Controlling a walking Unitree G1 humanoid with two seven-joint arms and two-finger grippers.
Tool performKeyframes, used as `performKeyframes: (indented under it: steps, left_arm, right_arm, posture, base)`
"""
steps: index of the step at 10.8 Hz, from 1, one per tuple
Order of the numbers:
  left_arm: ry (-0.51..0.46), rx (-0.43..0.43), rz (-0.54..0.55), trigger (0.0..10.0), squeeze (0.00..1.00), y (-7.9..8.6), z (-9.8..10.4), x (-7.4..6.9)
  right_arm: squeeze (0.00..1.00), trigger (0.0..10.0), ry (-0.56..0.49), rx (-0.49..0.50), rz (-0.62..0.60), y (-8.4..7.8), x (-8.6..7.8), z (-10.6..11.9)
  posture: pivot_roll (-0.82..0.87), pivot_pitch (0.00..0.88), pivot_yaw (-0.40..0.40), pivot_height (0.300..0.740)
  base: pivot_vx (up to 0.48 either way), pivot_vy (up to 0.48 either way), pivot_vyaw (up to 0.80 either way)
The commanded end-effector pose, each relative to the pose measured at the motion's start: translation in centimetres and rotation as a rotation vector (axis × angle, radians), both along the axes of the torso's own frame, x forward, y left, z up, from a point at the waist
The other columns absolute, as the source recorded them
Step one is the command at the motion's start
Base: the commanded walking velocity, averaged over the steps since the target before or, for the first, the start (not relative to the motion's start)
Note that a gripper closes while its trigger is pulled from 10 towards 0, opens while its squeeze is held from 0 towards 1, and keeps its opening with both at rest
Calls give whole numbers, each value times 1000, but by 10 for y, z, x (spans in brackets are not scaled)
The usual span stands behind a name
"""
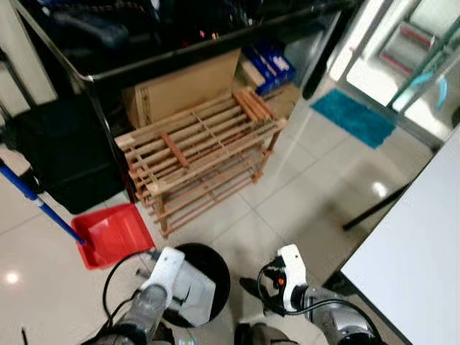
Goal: Picking trash to rubbish bin
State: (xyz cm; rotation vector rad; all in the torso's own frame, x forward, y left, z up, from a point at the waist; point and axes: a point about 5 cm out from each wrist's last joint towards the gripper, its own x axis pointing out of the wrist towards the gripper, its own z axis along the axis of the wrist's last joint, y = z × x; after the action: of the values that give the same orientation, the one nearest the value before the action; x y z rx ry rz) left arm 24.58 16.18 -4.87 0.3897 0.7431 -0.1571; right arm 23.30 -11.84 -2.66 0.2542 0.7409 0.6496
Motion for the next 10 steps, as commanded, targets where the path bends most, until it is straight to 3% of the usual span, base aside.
performKeyframes:
  steps: [1, 6, 7, 8, 10]
  left_arm:
    - [26, 1, -39, 10000, 0, -6, -5, -6]
    - [-122, 72, -52, 10000, 0, 0, 16, 19]
    - [-120, 75, -56, 10000, 216, 0, 16, 19]
    - [-122, 67, -54, 10000, 1000, -1, 16, 18]
    - [-112, 39, -55, 10000, 1000, -6, 13, 16]
  right_arm:
    - [0, 10000, 34, 8, -8, -6, -8, -4]
    - [0, 10000, 48, 21, -11, -4, -21, 0]
    - [0, 10000, 48, 22, -13, -4, -21, 0]
    - [0, 10000, 51, 23, -15, -3, -22, 1]
    - [0, 10000, 56, 25, -15, -3, -25, 3]
  posture:
    - [-175, 235, -137, 740]
    - [-182, 249, -136, 740]
    - [-185, 253, -136, 740]
    - [-187, 260, -138, 740]
    - [-190, 268, -138, 740]
  base:
    - [0, 0, 0]
    - [0, 0, 0]
    - [0, 0, 0]
    - [0, 0, 0]
    - [0, 0, 0]
